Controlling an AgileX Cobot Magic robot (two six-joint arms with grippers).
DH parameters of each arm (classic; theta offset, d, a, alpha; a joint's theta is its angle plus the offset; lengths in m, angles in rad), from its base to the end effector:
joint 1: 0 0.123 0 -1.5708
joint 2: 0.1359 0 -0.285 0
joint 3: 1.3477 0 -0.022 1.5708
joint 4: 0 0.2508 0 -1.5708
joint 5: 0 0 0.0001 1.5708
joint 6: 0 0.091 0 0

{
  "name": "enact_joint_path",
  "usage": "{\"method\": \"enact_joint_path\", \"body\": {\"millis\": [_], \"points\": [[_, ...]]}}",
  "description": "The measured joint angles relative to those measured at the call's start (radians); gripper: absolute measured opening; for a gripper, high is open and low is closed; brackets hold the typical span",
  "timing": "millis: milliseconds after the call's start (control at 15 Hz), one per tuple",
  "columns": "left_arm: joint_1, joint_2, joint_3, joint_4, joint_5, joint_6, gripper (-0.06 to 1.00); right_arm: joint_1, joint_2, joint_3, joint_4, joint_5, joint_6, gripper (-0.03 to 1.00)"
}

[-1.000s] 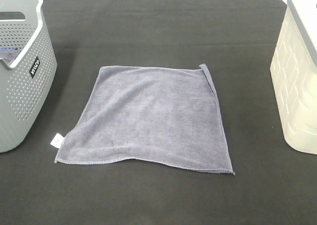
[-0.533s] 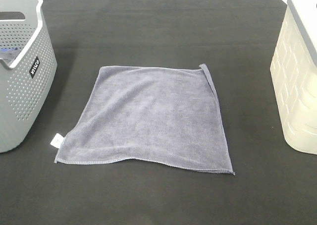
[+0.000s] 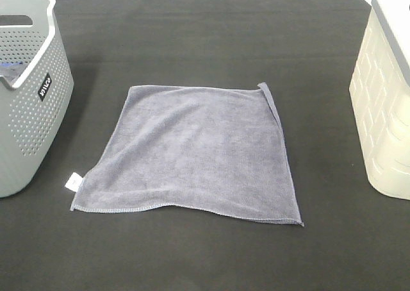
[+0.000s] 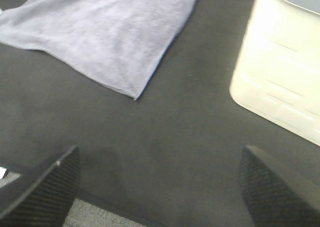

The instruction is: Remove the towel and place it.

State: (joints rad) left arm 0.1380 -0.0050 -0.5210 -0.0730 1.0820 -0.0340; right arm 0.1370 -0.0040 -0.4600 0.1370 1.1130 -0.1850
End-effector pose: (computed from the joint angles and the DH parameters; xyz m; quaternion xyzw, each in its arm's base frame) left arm -0.0082 -0.0071 0.2815 -0.0709 0.8485 -0.0092 0.5244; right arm -0.0053 0.0105 0.2627 -0.1432 0.8616 0.0568 0.4837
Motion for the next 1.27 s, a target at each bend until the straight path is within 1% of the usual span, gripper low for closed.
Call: {"method": "enact_joint_path", "body": {"millis": [133,1267], "points": [[0.013,0.000,0.000,0.000,0.000,0.000,0.67,-0.027,0.000,0.000,0.004,0.000,0.000,0.82],[0.013,0.000,0.000,0.000,-0.001,0.001,0.67,-0.027,0.000,0.000,0.010,0.000,0.000,0.82]]}}
